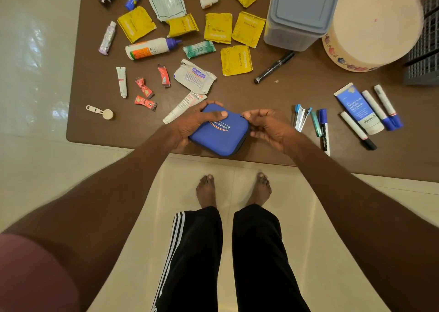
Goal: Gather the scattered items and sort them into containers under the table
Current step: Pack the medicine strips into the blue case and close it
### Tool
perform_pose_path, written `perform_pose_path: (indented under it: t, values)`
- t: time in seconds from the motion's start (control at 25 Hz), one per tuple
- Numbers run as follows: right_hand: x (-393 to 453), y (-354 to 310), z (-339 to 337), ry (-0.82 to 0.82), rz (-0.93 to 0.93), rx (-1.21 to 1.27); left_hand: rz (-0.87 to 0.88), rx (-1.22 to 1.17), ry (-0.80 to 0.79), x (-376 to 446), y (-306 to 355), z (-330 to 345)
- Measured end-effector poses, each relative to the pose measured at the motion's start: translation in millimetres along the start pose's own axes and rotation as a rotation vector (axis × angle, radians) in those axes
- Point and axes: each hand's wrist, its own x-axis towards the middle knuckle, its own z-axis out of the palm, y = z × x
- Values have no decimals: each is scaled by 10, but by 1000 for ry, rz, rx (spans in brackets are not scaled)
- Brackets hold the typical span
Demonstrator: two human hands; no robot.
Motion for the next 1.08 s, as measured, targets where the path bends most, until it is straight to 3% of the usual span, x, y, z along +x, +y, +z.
perform_pose_path:
  t: [0.2,0.32,0.8,0.96,1.08]
  values:
    - [3,-68,19,182,-297,-361,18,5,64,65,41,0]
    - [-79,-151,71,318,-428,-524,43,-135,178,101,59,50]
    - [-445,186,363,778,-392,-377,72,-587,731,354,23,750]
    - [-515,239,513,726,-430,-486,61,-705,883,453,19,997]
    - [-564,254,556,603,-484,-452,61,-837,837,492,65,1067]
